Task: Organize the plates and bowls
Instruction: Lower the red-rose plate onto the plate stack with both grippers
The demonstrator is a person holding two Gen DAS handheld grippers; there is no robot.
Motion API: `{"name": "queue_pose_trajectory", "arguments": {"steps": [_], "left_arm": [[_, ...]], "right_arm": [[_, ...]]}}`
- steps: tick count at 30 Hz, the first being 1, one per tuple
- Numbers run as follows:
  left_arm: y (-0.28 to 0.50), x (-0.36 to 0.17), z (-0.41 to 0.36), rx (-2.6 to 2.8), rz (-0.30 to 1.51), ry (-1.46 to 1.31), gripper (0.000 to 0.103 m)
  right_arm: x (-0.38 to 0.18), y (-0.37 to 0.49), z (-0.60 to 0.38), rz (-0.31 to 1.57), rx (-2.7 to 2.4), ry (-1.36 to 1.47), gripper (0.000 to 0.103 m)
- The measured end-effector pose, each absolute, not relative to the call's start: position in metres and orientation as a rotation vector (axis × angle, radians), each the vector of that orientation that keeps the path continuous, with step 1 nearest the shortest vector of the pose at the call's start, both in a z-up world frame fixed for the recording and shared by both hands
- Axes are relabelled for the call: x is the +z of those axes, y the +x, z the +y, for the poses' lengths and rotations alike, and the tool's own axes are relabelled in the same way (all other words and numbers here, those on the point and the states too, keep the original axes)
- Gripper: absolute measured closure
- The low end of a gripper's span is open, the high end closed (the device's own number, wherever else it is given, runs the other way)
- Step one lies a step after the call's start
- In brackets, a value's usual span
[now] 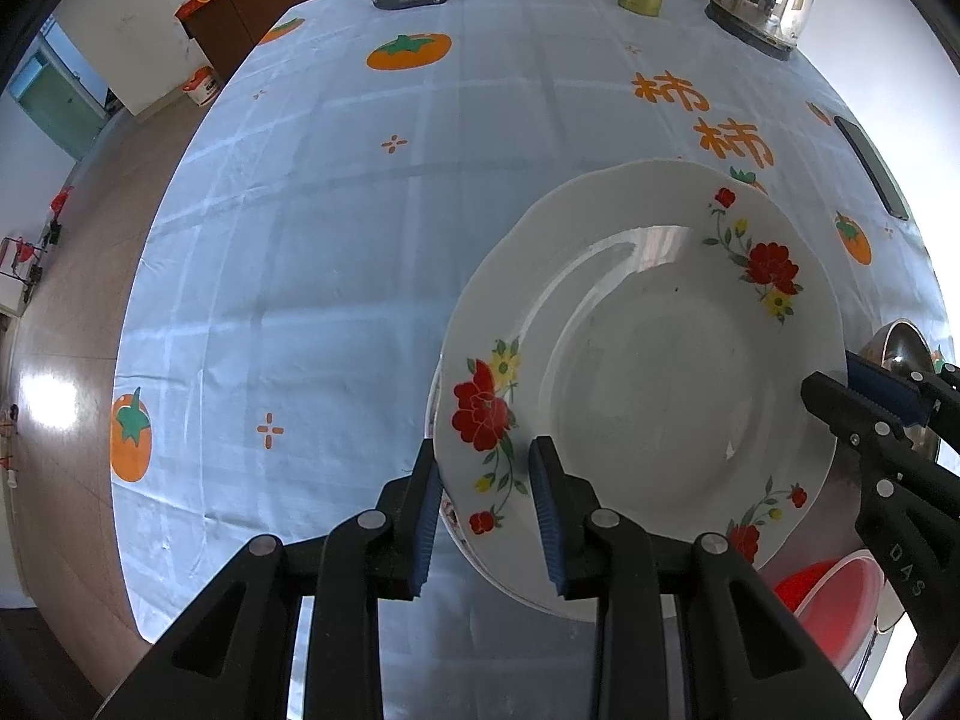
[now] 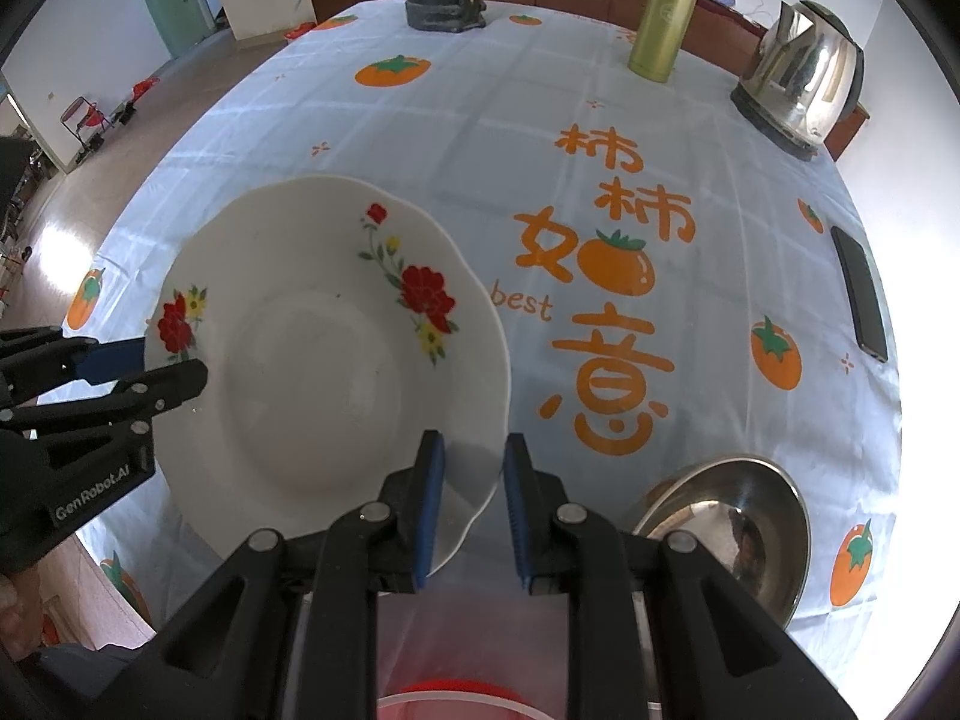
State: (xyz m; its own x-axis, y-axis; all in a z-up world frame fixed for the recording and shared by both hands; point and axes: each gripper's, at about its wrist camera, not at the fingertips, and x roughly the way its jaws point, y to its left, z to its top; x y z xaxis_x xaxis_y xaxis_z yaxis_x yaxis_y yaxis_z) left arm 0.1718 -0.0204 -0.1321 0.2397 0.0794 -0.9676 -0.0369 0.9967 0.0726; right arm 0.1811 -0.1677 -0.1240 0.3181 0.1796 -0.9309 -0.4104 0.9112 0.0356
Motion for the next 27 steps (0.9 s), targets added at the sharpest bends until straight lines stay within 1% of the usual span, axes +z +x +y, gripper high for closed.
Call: {"name": "queue_pose_trajectory", "arguments": {"steps": [27], "left_arm": [[0.1737,-0.1401,-0.0173,0.076,1.352,0.032,0.07]], "right_arm": [[-0.1291,0.1843,-0.164,1.196,0.398,-0.237,0.083]]}}
